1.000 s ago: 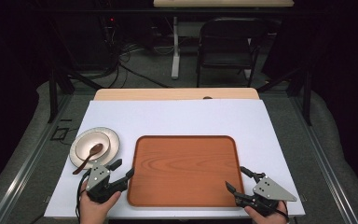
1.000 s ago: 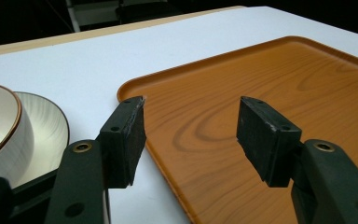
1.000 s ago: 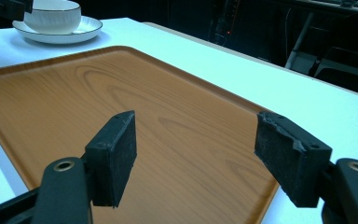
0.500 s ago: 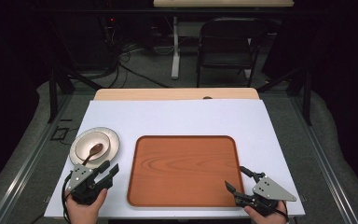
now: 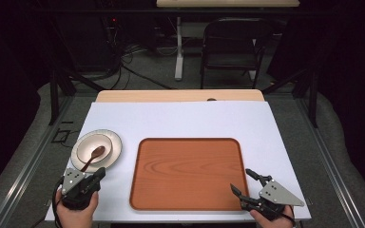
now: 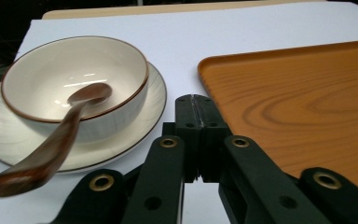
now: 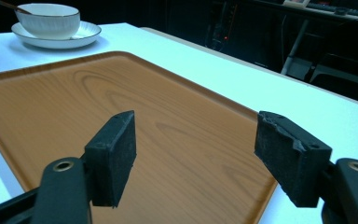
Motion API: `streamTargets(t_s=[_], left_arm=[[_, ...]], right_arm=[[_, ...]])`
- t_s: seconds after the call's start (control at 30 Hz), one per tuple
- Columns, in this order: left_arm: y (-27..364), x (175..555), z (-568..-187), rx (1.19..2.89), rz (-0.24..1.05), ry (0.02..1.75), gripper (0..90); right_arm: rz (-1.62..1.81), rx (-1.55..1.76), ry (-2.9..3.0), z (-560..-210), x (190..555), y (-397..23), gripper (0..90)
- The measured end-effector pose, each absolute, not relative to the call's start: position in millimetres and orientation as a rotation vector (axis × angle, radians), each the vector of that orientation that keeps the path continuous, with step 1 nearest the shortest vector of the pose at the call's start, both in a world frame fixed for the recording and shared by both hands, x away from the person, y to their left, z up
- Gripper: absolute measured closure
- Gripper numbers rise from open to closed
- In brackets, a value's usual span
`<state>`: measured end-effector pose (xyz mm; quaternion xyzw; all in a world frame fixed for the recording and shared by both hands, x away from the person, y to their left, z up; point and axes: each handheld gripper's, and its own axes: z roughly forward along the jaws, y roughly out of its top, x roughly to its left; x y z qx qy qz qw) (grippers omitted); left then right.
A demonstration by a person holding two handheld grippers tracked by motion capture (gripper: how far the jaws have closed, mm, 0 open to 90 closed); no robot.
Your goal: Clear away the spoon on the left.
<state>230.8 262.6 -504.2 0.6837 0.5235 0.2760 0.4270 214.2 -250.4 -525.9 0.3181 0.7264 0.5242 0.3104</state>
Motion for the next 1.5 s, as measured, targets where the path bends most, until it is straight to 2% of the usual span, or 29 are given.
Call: streamTargets(t_s=[0.23, 0.57, 1.5], left_arm=[[276, 225, -507, 1.718, 0.715, 1.355, 89.9], [290, 226, -509, 1.670, 0.711, 1.404, 89.9], [319, 228, -511, 1.571, 0.759, 1.495, 89.7]], right_arm=[[1.395, 0.868, 1.912, -526, 214, -252, 25.9], [1.410, 0.902, 1.891, -525, 215, -254, 16.0], [1.414, 0.876, 1.911, -527, 215, -252, 15.3]])
